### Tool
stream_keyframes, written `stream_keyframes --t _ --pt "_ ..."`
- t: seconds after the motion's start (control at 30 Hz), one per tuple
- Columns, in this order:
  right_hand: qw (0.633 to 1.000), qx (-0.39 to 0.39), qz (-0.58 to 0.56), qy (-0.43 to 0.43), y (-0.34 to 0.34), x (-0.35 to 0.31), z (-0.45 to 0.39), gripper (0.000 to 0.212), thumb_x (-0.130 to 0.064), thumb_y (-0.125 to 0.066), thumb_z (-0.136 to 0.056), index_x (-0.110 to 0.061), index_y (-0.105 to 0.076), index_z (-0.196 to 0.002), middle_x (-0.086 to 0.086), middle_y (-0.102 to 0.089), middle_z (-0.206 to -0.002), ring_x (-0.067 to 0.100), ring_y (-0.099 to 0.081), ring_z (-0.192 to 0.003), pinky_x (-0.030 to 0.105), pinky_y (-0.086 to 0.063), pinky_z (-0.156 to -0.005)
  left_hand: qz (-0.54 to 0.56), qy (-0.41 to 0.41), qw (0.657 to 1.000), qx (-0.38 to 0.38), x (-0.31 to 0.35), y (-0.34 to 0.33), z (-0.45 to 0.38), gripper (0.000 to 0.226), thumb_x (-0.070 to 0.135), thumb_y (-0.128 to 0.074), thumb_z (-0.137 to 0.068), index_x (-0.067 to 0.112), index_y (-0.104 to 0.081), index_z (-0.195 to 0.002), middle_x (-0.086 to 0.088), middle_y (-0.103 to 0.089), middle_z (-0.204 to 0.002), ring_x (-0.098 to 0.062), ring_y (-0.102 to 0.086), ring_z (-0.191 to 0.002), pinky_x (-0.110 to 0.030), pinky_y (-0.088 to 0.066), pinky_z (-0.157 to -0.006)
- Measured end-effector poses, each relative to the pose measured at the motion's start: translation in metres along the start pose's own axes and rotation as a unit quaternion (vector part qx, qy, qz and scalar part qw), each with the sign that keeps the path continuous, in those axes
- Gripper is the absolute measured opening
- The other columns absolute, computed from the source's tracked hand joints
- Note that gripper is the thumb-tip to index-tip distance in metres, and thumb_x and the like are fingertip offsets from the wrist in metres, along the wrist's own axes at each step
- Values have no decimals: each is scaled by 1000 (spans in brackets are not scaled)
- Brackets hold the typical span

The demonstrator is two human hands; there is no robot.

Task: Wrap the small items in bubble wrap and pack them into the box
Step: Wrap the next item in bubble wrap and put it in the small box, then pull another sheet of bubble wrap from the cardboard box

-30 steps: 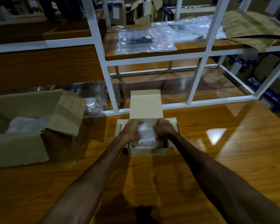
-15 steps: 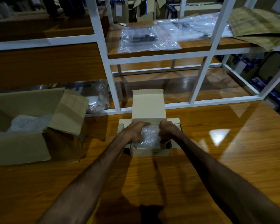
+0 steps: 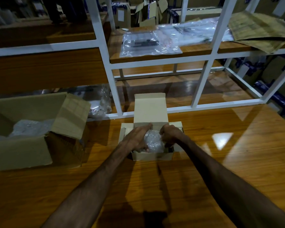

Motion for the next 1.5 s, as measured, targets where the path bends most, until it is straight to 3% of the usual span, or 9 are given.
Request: stream_keyframes --t 0.2,0.4,0.57,0.7,0.83,0.93,1.1,1.27,1.5 --pt "1000 -1 -11 13 3 1 11 34 -9 -69 -97 -4 -63 -130 14 -67 -125 24 -71 -101 40 -63 -88 -16 -3 1000 -5 5 -6 4 104 37 -96 -68 20 -39 -153 -8 -53 -152 -28 -51 -139 -44 -47 -107" --pt "988 118 -101 11 26 8 35 31 -8 -59 -102 -7 -62 -133 10 -70 -121 15 -71 -80 22 -55 -54 14 37 998 40 2 7 23 99 31 -91 -78 24 -36 -160 -6 -46 -161 -29 -42 -147 -47 -42 -115" --pt "938 188 -279 82 28 -5 87 16 -17 -56 -105 -14 -68 -116 4 -72 -103 13 -72 -73 22 -57 -55 117 62 980 149 3 34 78 51 28 -81 -90 22 -66 -139 3 -67 -139 -18 -65 -122 -39 -59 -97" --pt "901 216 -330 179 19 -51 127 15 -29 -58 -106 -21 -71 -108 -8 -74 -95 8 -72 -68 24 -57 -56 210 108 946 224 0 38 156 37 24 -79 -93 17 -73 -128 6 -74 -120 -5 -69 -105 -28 -60 -89" --pt "862 196 -405 235 9 -111 147 16 -25 -60 -105 -20 -75 -101 -6 -76 -88 12 -72 -70 26 -56 -57 237 133 924 270 -10 54 224 22 25 -78 -94 23 -79 -116 17 -75 -106 0 -70 -100 -23 -59 -84" --pt "833 178 -440 285 18 -169 162 13 -22 -61 -105 -21 -73 -103 -3 -75 -86 14 -73 -72 26 -56 -57 227 137 910 319 -23 94 257 19 22 -80 -93 18 -80 -111 10 -77 -100 -3 -72 -94 -22 -59 -78" --pt "825 184 -395 360 45 -266 174 16 -22 -61 -105 -15 -75 -108 -7 -75 -88 12 -73 -69 41 -64 -66 187 109 900 377 -59 179 292 21 24 -78 -93 17 -80 -113 9 -79 -93 -9 -74 -84 -23 -59 -69" --pt "838 225 -288 405 62 -366 155 17 -26 -61 -104 -16 -75 -104 -10 -74 -89 3 -70 -72 39 -63 -73 61 73 909 406 -108 266 316 17 23 -76 -95 17 -80 -111 14 -74 -96 -3 -71 -86 -15 -54 -69" --pt "890 192 -76 407 35 -473 86 22 -29 -63 -102 -20 -74 -118 -4 -75 -107 8 -70 -91 36 -60 -80 2 142 952 270 -242 320 295 21 27 -77 -94 23 -77 -115 9 -74 -106 0 -65 -94 -28 -57 -79"
Point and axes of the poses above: each hand's wrist, its own z-axis away from the middle knuckle, its own y-axis out of the back of the hand, x = y × z, the point moved 10 cm from there along -z, towards the middle knuckle
